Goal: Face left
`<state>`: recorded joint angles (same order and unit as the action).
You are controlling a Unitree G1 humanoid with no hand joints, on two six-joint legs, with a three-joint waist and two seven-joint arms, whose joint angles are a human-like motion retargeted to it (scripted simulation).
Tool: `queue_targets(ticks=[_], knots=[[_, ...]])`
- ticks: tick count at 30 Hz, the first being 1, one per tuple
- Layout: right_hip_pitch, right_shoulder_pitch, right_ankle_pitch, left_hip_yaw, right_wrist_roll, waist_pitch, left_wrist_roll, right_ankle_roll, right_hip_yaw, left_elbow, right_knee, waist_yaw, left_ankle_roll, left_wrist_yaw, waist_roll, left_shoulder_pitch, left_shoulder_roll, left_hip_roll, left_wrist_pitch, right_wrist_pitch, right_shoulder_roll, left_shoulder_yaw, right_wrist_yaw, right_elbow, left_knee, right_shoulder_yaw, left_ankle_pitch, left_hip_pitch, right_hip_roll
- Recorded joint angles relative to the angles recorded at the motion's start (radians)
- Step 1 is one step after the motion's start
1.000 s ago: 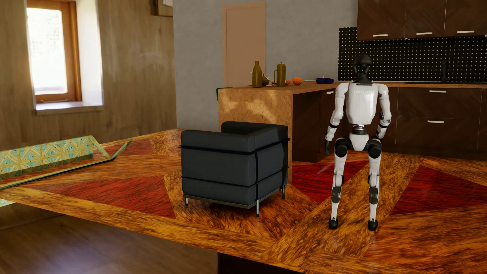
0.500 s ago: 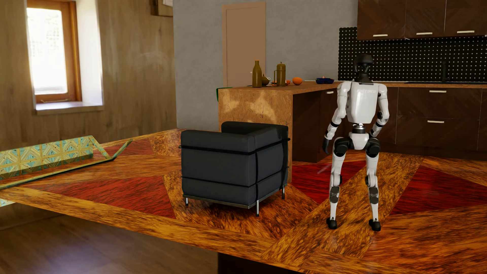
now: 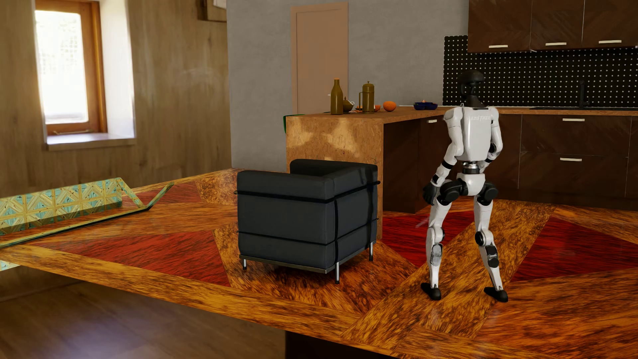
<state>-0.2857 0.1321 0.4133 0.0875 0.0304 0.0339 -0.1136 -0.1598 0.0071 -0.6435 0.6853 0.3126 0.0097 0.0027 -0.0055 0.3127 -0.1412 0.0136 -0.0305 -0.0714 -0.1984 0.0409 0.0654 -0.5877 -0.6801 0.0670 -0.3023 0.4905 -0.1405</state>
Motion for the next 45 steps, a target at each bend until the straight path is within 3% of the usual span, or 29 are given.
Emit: queue_targets(ticks=[1, 2, 4, 5, 6, 8, 9, 10, 11, 12, 14, 15, 16, 18, 20, 21, 23, 26, 27, 29, 30, 31, 33, 38, 41, 42, 43, 44, 45], knots=[[-0.023, -0.018, 0.003, -0.009, -0.012, 0.007, 0.015, 0.018, -0.008, -0.014, 0.061, -0.033, -0.096, -0.014, 0.013, -0.011, 0.008, 0.012, -0.013, 0.024, 0.011, -0.001, -0.008, 0.005, -0.023, 0.019, -0.007, 0.015, -0.007], [-0.065, -0.011, -0.003, 0.008, -0.024, 0.009, 0.033, 0.06, -0.011, -0.05, 0.146, -0.061, -0.05, -0.036, 0.024, -0.04, -0.009, 0.002, -0.031, 0.039, 0.034, 0.003, -0.017, 0.038, -0.018, 0.029, 0.086, 0.027, -0.003], [-0.066, 0.039, 0.045, 0.036, -0.014, -0.012, 0.027, 0.124, 0.034, -0.006, 0.114, -0.062, -0.091, -0.052, -0.015, -0.016, -0.013, -0.038, -0.049, 0.053, 0.036, -0.002, -0.013, 0.015, 0.032, 0.05, 0.116, 0.042, -0.001], [-0.006, 0.077, 0.04, 0.018, -0.006, -0.012, 0.026, 0.039, 0.016, -0.001, 0.016, -0.006, -0.01, -0.022, 0.0, -0.039, 0.02, -0.025, -0.055, 0.046, 0.006, -0.015, 0.002, -0.021, 0.028, 0.01, 0.074, 0.045, -0.001], [0.003, 0.07, 0.043, -0.014, -0.003, -0.008, 0.032, -0.005, -0.011, 0.034, 0.016, 0.004, 0.003, 0.0, 0.01, -0.036, 0.027, -0.007, -0.067, 0.005, -0.006, -0.003, 0.006, -0.007, 0.013, 0.009, 0.023, 0.057, -0.014], [0.016, -0.009, 0.071, -0.067, 0.003, -0.008, 0.047, 0.058, -0.055, 0.015, 0.049, -0.05, 0.102, 0.008, 0.057, -0.004, 0.022, 0.039, -0.064, -0.038, 0.007, 0.011, -0.002, -0.011, -0.119, 0.024, -0.123, 0.099, -0.015], [-0.06, -0.026, 0.041, -0.057, -0.001, 0.003, 0.058, 0.052, -0.046, -0.033, 0.217, -0.087, -0.067, -0.009, 0.069, -0.036, -0.017, 0.047, -0.066, -0.033, 0.007, 0.034, -0.014, 0.029, -0.122, 0.02, -0.035, 0.109, -0.02], [-0.143, -0.037, -0.029, -0.031, -0.002, 0.003, 0.053, 0.051, -0.001, -0.061, 0.364, -0.123, -0.076, -0.031, 0.063, -0.04, -0.049, 0.029, -0.06, -0.019, 0.012, 0.033, -0.027, 0.04, -0.082, 0.023, 0.112, 0.11, -0.003], [-0.193, -0.021, -0.045, -0.01, 0.01, -0.011, 0.03, 0.064, 0.049, -0.048, 0.387, -0.149, -0.071, -0.043, 0.027, -0.025, -0.05, -0.004, -0.055, 0.003, 0.03, 0.024, -0.035, 0.023, -0.031, 0.014, 0.157, 0.119, 0.023], [-0.142, 0.018, 0.044, -0.012, 0.025, -0.012, 0.006, 0.063, 0.072, 0.0, 0.187, -0.114, -0.077, -0.019, -0.005, 0.009, -0.001, -0.028, -0.035, 0.025, 0.015, -0.019, -0.032, -0.011, -0.022, 0.0, 0.101, 0.116, 0.022], [-0.081, 0.026, 0.067, -0.074, 0.025, 0.001, 0.001, -0.018, 0.01, 0.001, 0.143, -0.056, 0.055, 0.047, 0.029, -0.022, 0.006, 0.006, 0.01, -0.005, -0.019, 0.012, -0.029, -0.043, -0.25, -0.015, -0.108, 0.113, 0.006], [-0.088, 0.009, 0.084, -0.086, 0.014, -0.018, 0.025, 0.034, -0.01, -0.007, 0.164, -0.075, 0.063, 0.042, 0.046, -0.024, -0.013, 0.027, 0.015, -0.02, -0.012, 0.006, -0.034, -0.023, -0.328, -0.002, -0.175, 0.078, 0.008], [-0.112, -0.017, 0.092, -0.071, 0.001, -0.033, 0.047, 0.057, -0.027, -0.02, 0.225, -0.111, -0.043, 0.025, 0.068, -0.03, -0.045, 0.052, 0.014, -0.014, 0.01, 0.021, -0.045, -0.025, -0.275, 0.012, -0.194, 0.008, 0.017], [-0.179, 0.017, -0.027, -0.03, -0.02, -0.016, 0.065, 0.022, 0.003, -0.008, 0.361, -0.152, -0.046, -0.008, 0.043, -0.063, -0.039, 0.011, -0.005, 0.014, 0.057, 0.019, -0.078, 0.01, -0.238, 0.027, -0.151, 0.001, 0.012], [-0.126, 0.057, 0.015, -0.012, -0.019, -0.018, 0.057, 0.002, 0.049, 0.01, 0.146, -0.133, -0.047, -0.035, -0.015, -0.041, -0.005, -0.023, -0.005, 0.014, 0.024, 0.012, -0.09, 0.013, -0.145, -0.014, -0.098, -0.023, 0.019], [-0.091, 0.069, 0.02, -0.001, -0.019, -0.008, 0.04, 0.034, 0.032, 0.013, 0.082, -0.095, -0.048, -0.047, -0.023, -0.058, 0.005, -0.025, -0.014, 0.028, 0.005, 0.016, -0.097, -0.02, -0.123, -0.038, -0.084, -0.031, 0.016], [-0.074, 0.071, 0.02, 0.011, -0.033, 0.015, 0.017, 0.032, 0.002, -0.012, 0.069, -0.096, -0.05, -0.065, -0.023, -0.082, -0.015, -0.022, -0.021, 0.03, 0.01, -0.013, -0.115, 0.009, -0.125, -0.022, -0.079, -0.026, 0.009], [-0.162, 0.001, -0.122, 0.041, -0.054, 0.057, 0.069, 0.035, 0.008, -0.031, 0.255, -0.114, -0.045, -0.027, -0.001, -0.059, -0.005, -0.045, -0.037, -0.012, 0.036, 0.008, -0.108, 0.052, -0.099, 0.02, -0.049, -0.041, 0.0], [-0.177, -0.005, -0.156, 0.056, -0.05, 0.05, 0.075, 0.05, 0.024, -0.025, 0.259, -0.108, -0.047, -0.013, -0.003, -0.048, -0.021, -0.051, -0.04, 0.005, 0.035, 0.011, -0.096, 0.036, -0.07, 0.015, -0.03, -0.048, 0.011], [-0.122, 0.035, -0.058, 0.066, -0.033, 0.017, 0.086, 0.101, 0.051, 0.006, 0.034, -0.072, -0.049, 0.014, -0.038, -0.045, 0.005, -0.083, -0.052, 0.07, 0.013, -0.02, -0.068, -0.009, -0.022, -0.021, 0.0, -0.05, 0.017], [-0.113, 0.046, -0.061, 0.043, -0.032, 0.005, 0.081, 0.02, 0.034, -0.013, 0.024, -0.058, -0.053, 0.011, -0.02, -0.066, -0.003, -0.058, -0.049, 0.071, -0.021, 0.023, -0.057, -0.007, -0.032, -0.027, 0.003, -0.036, 0.012], [-0.112, 0.027, -0.054, 0.018, -0.032, 0.003, 0.073, -0.018, 0.027, -0.034, 0.036, -0.064, -0.058, -0.006, -0.019, -0.079, -0.02, -0.041, -0.047, 0.053, -0.005, 0.009, -0.052, 0.004, -0.021, -0.017, 0.016, -0.039, 0.003], [-0.089, 0.047, -0.051, 0.003, -0.043, -0.012, 0.054, 0.044, -0.003, -0.016, 0.029, -0.062, -0.06, -0.033, 0.013, -0.088, 0.015, -0.024, -0.063, 0.05, 0.025, 0.019, -0.039, 0.009, -0.026, 0.01, 0.021, -0.038, -0.007], [-0.084, 0.074, -0.046, -0.002, -0.061, -0.019, 0.062, 0.041, -0.041, -0.021, 0.034, -0.028, -0.069, -0.056, 0.03, -0.052, 0.003, -0.027, -0.085, -0.001, 0.016, -0.007, 0.014, 0.052, 0.021, 0.015, 0.075, -0.03, -0.04], [-0.067, 0.057, -0.054, -0.02, -0.036, -0.026, 0.067, 0.048, -0.058, -0.009, -0.002, 0.02, -0.068, -0.024, 0.013, -0.034, -0.007, -0.023, -0.137, 0.02, 0.005, -0.016, 0.032, -0.001, 0.076, 0.018, 0.059, -0.031, -0.052], [-0.044, 0.017, -0.06, -0.042, -0.022, -0.017, 0.077, 0.048, -0.07, -0.005, -0.02, -0.005, -0.003, -0.016, 0.029, -0.018, -0.004, -0.004, -0.154, 0.019, -0.001, -0.009, 0.043, -0.006, 0.038, 0.008, -0.025, -0.031, -0.051], [-0.04, 0.014, -0.049, -0.065, -0.01, -0.011, 0.093, 0.047, -0.085, -0.019, -0.004, -0.028, 0.003, -0.013, 0.042, -0.042, 0.001, 0.017, -0.174, 0.03, -0.007, -0.01, 0.048, 0.032, 0.003, -0.006, -0.059, -0.018, -0.056], [-0.05, 0.029, -0.029, -0.066, 0.001, -0.018, 0.108, 0.046, -0.098, -0.006, 0.022, -0.03, -0.107, -0.007, 0.041, -0.072, 0.002, 0.027, -0.189, 0.057, -0.001, 0.011, 0.037, 0.027, 0.018, 0.007, 0.013, -0.013, -0.065], [-0.052, 0.041, -0.022, -0.054, 0.005, -0.011, 0.101, 0.043, -0.086, -0.003, 0.058, -0.047, -0.063, -0.008, 0.045, -0.073, -0.006, 0.021, -0.179, 0.06, 0.007, 0.025, 0.025, 0.047, 0.038, 0.017, 0.1, -0.025, -0.061]])
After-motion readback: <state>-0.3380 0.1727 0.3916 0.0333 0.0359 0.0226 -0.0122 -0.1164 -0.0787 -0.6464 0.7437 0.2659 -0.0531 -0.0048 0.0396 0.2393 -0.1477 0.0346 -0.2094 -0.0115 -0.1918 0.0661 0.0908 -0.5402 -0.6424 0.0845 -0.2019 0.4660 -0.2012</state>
